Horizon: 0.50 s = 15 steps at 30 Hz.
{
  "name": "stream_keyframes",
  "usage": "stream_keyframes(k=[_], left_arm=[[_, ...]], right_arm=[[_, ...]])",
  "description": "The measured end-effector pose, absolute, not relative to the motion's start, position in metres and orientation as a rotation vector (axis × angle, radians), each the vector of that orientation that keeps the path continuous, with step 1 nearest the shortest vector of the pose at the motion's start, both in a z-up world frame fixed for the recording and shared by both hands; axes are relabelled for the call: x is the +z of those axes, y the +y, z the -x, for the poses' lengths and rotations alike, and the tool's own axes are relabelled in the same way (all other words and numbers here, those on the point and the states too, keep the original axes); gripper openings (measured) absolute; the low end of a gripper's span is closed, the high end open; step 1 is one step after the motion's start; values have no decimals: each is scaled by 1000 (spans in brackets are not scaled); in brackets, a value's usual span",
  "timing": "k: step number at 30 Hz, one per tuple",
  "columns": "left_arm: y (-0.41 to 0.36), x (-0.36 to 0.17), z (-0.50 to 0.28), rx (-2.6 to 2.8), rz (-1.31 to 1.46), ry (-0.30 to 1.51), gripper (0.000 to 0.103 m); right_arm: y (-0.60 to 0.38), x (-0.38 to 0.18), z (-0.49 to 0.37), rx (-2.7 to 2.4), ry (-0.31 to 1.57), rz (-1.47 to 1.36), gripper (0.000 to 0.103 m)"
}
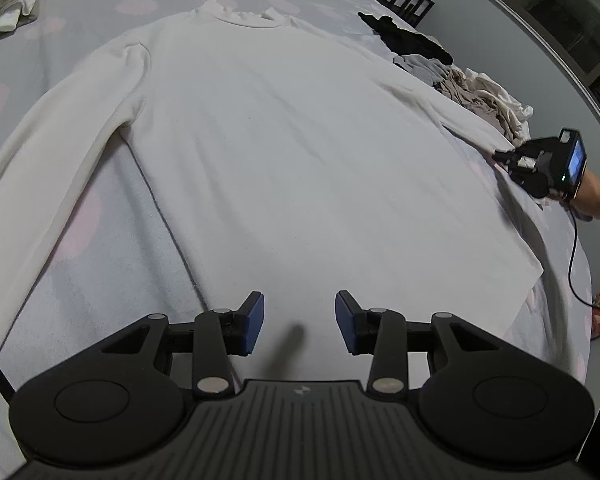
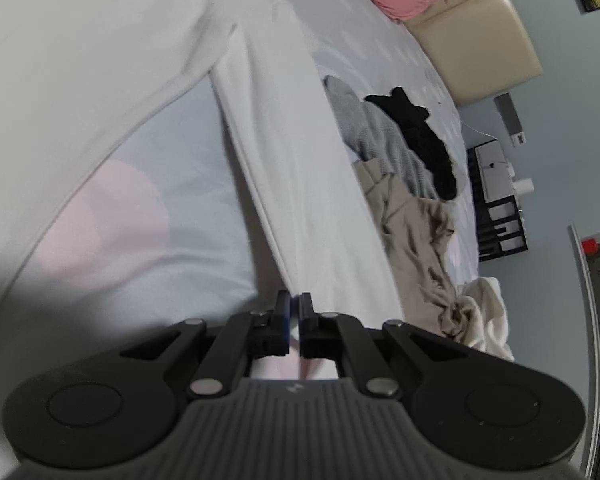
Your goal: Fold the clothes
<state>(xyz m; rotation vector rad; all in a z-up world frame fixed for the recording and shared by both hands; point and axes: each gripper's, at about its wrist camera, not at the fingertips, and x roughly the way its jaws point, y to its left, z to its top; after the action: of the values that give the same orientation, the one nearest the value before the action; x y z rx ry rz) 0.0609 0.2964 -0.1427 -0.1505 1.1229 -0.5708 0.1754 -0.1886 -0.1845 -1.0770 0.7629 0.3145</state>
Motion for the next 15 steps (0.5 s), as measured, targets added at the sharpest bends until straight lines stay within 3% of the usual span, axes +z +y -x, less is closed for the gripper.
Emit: stream_keyframes(k=[3,5,7,8,15], left_arm=[[294,-142,-60,-583,141,1120,37],[293,-142,-58,-589,129,1120,37],[294,-144,-57,-583,128,1128,37],[296,-144,-57,-578,134,1130,37],[298,-142,-62,-548,164,1116,37]], right_arm=[[-183,-202,-172,330,789,1153,5],[-183,-196,-170,317,809,1118,12],[-189,-177,-166,302,853,998,40],[-192,-167,-164,295,876,936,45],[-232,-129,-125,441,1238,241,47]])
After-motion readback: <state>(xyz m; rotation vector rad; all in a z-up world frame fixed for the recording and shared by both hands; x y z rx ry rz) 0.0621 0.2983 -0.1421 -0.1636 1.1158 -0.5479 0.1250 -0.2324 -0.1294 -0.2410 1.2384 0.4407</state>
